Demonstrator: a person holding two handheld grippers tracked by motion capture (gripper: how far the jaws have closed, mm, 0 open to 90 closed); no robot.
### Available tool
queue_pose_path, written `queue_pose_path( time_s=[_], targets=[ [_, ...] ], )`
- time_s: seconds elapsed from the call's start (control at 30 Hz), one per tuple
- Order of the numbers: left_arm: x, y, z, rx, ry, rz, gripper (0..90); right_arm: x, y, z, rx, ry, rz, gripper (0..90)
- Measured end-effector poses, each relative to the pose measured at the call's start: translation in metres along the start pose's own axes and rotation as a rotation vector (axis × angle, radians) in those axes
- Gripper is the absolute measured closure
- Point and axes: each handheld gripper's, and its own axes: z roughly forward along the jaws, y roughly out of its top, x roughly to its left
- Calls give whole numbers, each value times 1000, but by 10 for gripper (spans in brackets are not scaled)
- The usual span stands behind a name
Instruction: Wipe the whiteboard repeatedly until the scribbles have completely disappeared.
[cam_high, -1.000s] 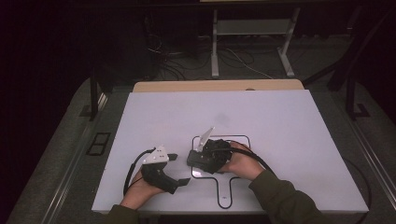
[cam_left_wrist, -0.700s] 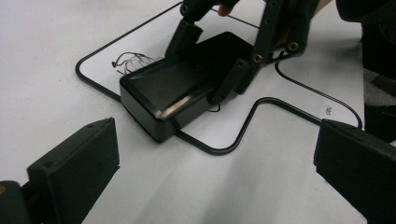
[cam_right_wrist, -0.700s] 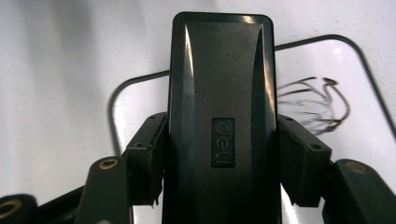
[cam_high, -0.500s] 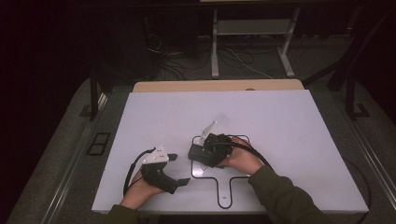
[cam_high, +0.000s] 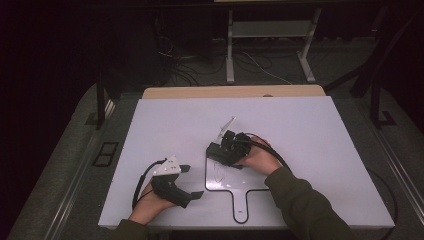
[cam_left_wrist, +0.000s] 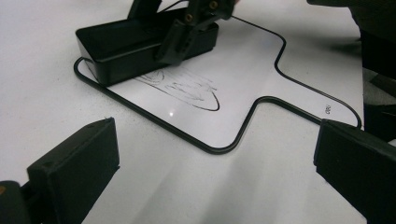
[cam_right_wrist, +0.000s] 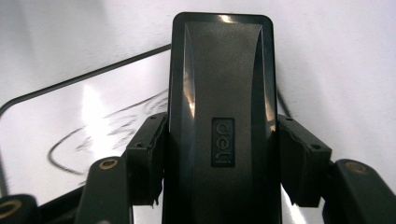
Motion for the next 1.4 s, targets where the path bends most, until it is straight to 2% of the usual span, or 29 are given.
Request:
queue_pose_path(
  time_s=[0.3,0.37,0.5,0.53,0.57,0.63,0.8,1.4],
  targets=[
    [1,0,0,1,-1,3,0,-18,5,3,12,-16,33,385],
    [1,0,0,1,-1,2,0,-20,6,4,14,-18,47,385],
    [0,0,0,1,-2,2,0,-21,8,4,16,-22,43,385],
    [0,0,0,1,-1,2,0,-19,8,4,14,-11,51,385],
    [0,0,0,1,-1,1,0,-19,8,4,22,-25,36,385],
    [0,0,0,1,-1,2,0,-16,8,4,20,-16,42,385],
    [0,0,0,2,0,2,0,-9,7,3,26,-4,9,385],
    [0,0,1,3,-1,-4,0,33,-2,-6,42,26,-81,385]
  ],
)
